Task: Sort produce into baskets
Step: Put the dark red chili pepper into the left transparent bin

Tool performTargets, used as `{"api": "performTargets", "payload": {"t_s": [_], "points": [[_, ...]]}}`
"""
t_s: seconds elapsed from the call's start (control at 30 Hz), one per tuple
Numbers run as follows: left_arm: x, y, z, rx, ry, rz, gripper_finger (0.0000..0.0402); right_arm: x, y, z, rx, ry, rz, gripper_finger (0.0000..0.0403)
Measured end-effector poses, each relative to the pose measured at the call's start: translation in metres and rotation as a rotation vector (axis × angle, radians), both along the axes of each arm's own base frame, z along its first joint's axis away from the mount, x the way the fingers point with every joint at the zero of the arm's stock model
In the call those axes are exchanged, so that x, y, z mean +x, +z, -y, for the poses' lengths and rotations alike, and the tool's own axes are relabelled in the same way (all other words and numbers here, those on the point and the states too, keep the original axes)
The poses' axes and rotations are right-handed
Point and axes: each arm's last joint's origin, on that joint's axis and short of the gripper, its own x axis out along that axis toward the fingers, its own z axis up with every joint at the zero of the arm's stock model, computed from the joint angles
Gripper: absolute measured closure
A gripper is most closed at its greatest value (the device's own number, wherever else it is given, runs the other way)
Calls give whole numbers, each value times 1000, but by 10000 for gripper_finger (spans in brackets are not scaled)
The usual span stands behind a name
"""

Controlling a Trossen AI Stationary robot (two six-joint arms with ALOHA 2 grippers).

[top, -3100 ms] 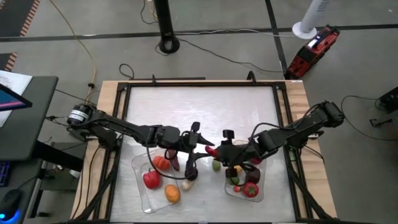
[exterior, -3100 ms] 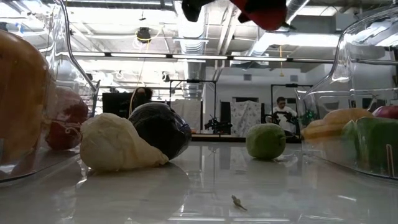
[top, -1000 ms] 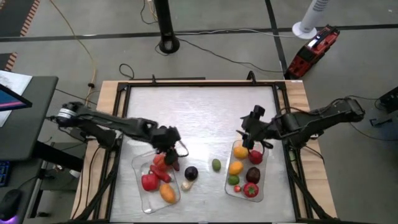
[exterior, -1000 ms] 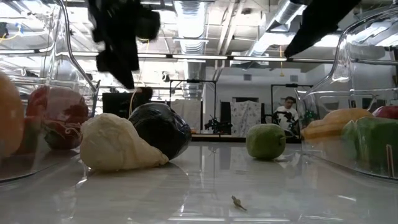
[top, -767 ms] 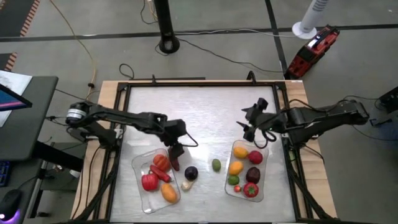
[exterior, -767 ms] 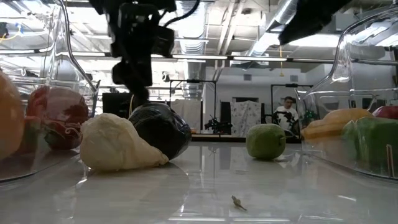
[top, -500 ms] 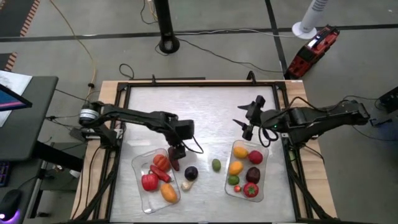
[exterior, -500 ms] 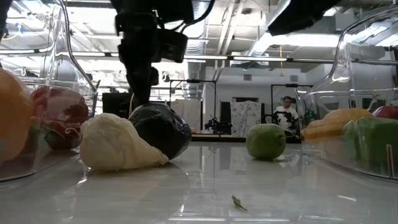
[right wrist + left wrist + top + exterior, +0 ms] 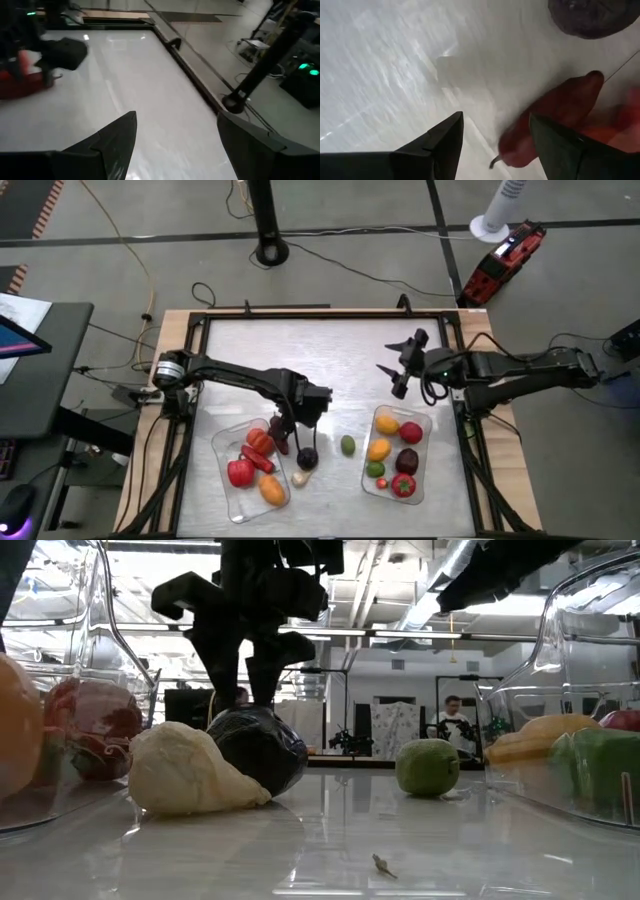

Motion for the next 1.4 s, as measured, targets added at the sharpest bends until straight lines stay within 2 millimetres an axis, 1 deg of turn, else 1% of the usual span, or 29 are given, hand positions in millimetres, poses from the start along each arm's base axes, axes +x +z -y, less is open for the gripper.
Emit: {"api": "performTargets", "payload": {"t_s": [0.13, 0.27, 0.4, 0.5, 0.67, 0.77, 1.0, 1.17, 1.4], "points": [[-1, 0, -2, -16, 8, -12, 189, 0, -1, 0, -2, 6, -8, 101], [-8, -1, -3, -24, 17, -96, 189, 1, 0, 1, -14, 4, -3, 101], [-8, -10, 3, -15, -35, -133, 189, 2, 1, 1, -16, 5, 5, 101], [-6, -11, 5, -12, -63, -124, 189, 2, 1, 1, -18, 6, 3, 101], [-5, -28, 5, -7, -82, -203, 189, 2, 1, 1, -18, 9, 4, 101], [-3, -34, 6, -7, -98, -220, 189, 2, 1, 1, -18, 9, 3, 101], [-5, -34, 6, -13, -127, -243, 189, 2, 1, 1, -18, 9, 1, 101], [-10, -40, 5, -17, -148, -267, 189, 2, 1, 1, -14, 10, 2, 101], [-10, -40, 6, -41, -151, -266, 189, 2, 1, 1, -11, 9, 3, 101]]}}
